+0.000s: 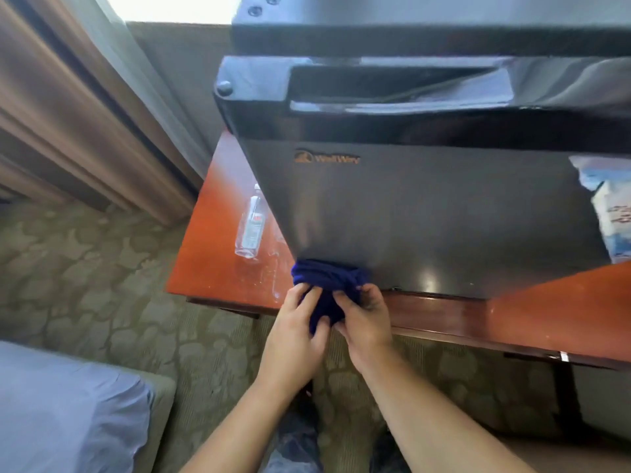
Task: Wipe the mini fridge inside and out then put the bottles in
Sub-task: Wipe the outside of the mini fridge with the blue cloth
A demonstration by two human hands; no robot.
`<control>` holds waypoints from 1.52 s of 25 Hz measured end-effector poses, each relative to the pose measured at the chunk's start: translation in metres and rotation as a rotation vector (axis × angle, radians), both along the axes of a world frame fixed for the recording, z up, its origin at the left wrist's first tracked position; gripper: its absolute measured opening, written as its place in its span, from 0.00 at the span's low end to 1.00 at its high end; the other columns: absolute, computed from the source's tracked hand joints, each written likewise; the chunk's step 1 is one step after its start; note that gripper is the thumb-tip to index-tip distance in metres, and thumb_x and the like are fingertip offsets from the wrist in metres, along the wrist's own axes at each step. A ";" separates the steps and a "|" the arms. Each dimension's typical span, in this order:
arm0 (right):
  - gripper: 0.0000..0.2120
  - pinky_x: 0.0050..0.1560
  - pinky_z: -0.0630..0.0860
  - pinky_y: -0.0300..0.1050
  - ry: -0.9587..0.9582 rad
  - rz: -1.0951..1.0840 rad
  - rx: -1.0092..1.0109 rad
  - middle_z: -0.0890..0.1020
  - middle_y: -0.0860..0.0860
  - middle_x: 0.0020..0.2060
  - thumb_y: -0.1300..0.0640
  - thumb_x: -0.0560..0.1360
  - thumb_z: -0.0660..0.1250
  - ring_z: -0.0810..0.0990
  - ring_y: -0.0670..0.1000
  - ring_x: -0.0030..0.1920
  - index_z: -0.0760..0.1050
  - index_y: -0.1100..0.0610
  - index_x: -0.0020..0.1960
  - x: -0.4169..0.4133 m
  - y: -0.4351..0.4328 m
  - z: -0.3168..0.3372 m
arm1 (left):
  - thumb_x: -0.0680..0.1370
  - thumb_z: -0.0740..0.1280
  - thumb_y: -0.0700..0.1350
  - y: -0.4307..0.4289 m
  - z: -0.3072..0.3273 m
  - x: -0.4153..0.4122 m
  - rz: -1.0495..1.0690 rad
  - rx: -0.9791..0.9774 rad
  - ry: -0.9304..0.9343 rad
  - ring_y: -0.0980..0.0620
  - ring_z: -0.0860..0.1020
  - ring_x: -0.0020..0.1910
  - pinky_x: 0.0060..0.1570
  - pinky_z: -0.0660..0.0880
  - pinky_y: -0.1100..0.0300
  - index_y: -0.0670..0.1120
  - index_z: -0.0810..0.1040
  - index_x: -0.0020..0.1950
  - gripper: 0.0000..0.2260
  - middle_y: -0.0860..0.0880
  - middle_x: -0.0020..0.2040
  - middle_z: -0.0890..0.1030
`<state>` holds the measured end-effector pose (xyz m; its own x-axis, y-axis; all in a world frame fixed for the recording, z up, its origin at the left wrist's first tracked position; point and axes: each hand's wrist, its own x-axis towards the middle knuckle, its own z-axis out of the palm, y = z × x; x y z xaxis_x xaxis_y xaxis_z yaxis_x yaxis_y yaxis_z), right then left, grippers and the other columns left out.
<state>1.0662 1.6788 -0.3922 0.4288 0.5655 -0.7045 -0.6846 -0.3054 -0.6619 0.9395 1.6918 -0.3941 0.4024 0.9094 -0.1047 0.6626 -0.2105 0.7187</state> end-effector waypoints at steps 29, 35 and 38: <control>0.11 0.54 0.80 0.56 -0.292 -0.240 -0.160 0.84 0.59 0.54 0.63 0.78 0.70 0.85 0.58 0.52 0.76 0.53 0.59 0.252 -0.131 -0.049 | 0.81 0.65 0.43 -0.107 -0.049 0.264 -0.282 -0.255 -0.046 0.53 0.70 0.74 0.73 0.67 0.63 0.47 0.66 0.80 0.27 0.52 0.77 0.64; 0.09 0.56 0.80 0.62 -0.192 -0.118 -0.199 0.84 0.59 0.53 0.65 0.78 0.68 0.83 0.64 0.54 0.76 0.58 0.58 0.207 -0.107 -0.071 | 0.83 0.63 0.41 -0.090 -0.070 0.216 -0.137 -0.290 -0.047 0.51 0.70 0.74 0.73 0.70 0.55 0.45 0.65 0.80 0.25 0.51 0.77 0.65; 0.07 0.57 0.81 0.62 -0.110 -0.069 -0.183 0.85 0.60 0.53 0.66 0.77 0.69 0.84 0.62 0.55 0.76 0.59 0.55 0.174 -0.088 -0.073 | 0.82 0.64 0.41 -0.079 -0.069 0.190 -0.023 -0.303 -0.064 0.55 0.71 0.71 0.72 0.69 0.60 0.45 0.68 0.78 0.24 0.52 0.75 0.67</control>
